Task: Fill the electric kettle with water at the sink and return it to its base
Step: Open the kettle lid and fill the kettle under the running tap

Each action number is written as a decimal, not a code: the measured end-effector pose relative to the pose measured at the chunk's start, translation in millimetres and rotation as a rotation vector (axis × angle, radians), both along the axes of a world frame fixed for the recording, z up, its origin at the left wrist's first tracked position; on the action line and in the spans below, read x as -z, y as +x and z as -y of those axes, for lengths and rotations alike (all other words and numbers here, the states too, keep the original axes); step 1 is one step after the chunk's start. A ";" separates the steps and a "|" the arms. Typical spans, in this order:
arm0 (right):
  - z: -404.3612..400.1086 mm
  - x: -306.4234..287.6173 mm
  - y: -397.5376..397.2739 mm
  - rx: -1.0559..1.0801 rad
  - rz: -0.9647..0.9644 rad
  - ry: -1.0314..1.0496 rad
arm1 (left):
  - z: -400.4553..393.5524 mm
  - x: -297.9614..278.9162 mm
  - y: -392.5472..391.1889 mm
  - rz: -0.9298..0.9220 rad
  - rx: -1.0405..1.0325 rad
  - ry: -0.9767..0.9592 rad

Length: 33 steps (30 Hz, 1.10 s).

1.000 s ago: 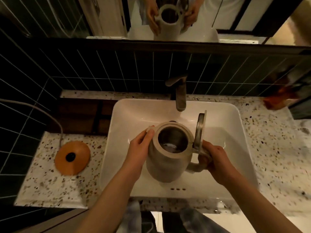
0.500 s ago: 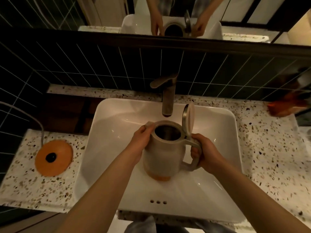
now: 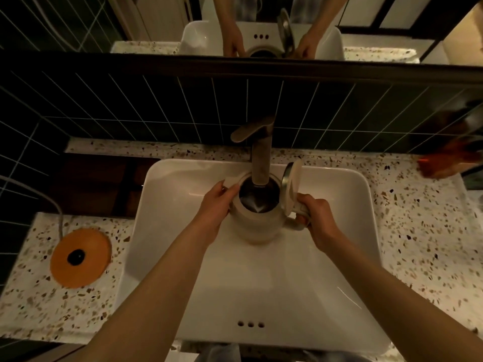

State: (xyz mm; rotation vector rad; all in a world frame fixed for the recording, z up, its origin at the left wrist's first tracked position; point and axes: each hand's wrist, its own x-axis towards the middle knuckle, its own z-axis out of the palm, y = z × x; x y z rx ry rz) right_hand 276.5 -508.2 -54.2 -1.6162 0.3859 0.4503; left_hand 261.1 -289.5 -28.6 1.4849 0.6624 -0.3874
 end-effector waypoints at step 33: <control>-6.9 15.1 11.7 0.081 0.006 0.045 | 17.0 -41.8 67.0 0.329 -0.189 0.228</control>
